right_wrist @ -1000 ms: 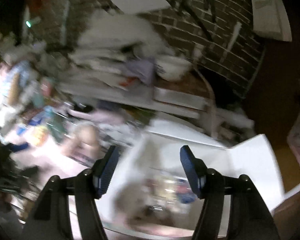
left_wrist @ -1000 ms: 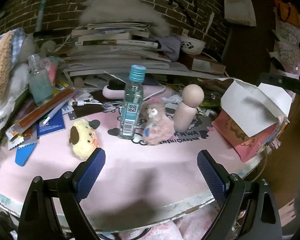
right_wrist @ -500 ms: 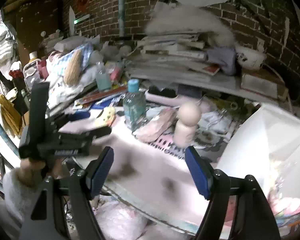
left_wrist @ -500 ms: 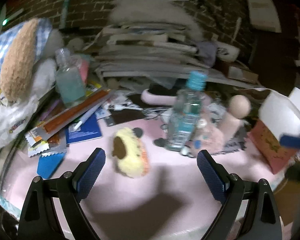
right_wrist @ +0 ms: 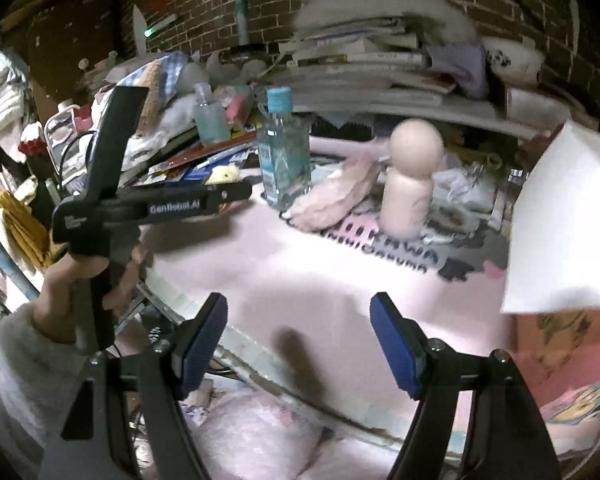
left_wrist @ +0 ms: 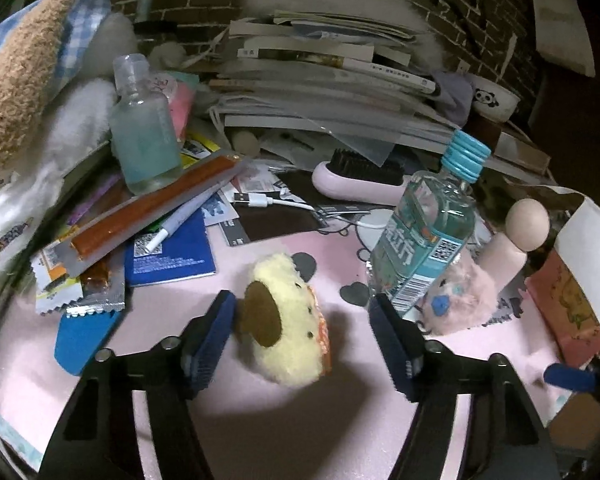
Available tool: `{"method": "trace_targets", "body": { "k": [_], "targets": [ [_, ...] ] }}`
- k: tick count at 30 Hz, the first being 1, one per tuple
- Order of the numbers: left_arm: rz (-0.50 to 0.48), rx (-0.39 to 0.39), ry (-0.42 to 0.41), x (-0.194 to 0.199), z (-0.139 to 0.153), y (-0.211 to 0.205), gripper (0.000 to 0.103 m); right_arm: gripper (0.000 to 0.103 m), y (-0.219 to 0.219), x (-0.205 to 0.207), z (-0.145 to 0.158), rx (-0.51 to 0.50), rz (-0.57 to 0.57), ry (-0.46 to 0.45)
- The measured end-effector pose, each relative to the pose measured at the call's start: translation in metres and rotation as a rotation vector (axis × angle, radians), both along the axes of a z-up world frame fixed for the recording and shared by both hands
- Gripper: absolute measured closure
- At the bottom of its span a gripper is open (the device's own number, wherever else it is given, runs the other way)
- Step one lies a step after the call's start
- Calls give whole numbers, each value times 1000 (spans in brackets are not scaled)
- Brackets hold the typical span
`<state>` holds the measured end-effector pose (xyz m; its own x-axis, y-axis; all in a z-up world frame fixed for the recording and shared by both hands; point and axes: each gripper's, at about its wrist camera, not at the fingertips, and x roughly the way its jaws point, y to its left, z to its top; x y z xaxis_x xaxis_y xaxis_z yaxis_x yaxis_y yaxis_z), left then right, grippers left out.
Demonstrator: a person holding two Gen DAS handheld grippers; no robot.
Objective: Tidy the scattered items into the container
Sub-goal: 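Reach the left gripper to the yellow dog plush and grasp it, then carry the yellow dog plush into the white box, open left gripper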
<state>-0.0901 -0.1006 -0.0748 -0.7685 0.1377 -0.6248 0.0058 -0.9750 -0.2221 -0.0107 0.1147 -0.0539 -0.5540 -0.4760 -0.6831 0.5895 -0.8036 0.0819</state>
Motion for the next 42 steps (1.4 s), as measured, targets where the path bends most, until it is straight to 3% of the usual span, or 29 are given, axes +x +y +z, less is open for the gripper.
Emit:
{"method": "trace_targets", "body": {
  "k": [2,7,12,25,38,42],
  "targets": [
    [12,-23,-3,-1,0,1,48,32,2,-2,-5,-15,-7,-23],
    [21,-46,-7,0,1,3,51,32,5,-5,-11,-24,-22,-47],
    [30,-94,-23,1,1,7,74,32,8,-6,-11,-27,-35,-44],
    [9,-100,-36,14,12,12,75,32,14,-12,-12,-52,-64,-50],
    [-15,-206,52,35,62,47,75,32,22,-13,-16,-65,-94,-53],
    [-55,-202,77,34,78,62,75,32,26,-14,-18,-76,-113,-58]
  ]
}}
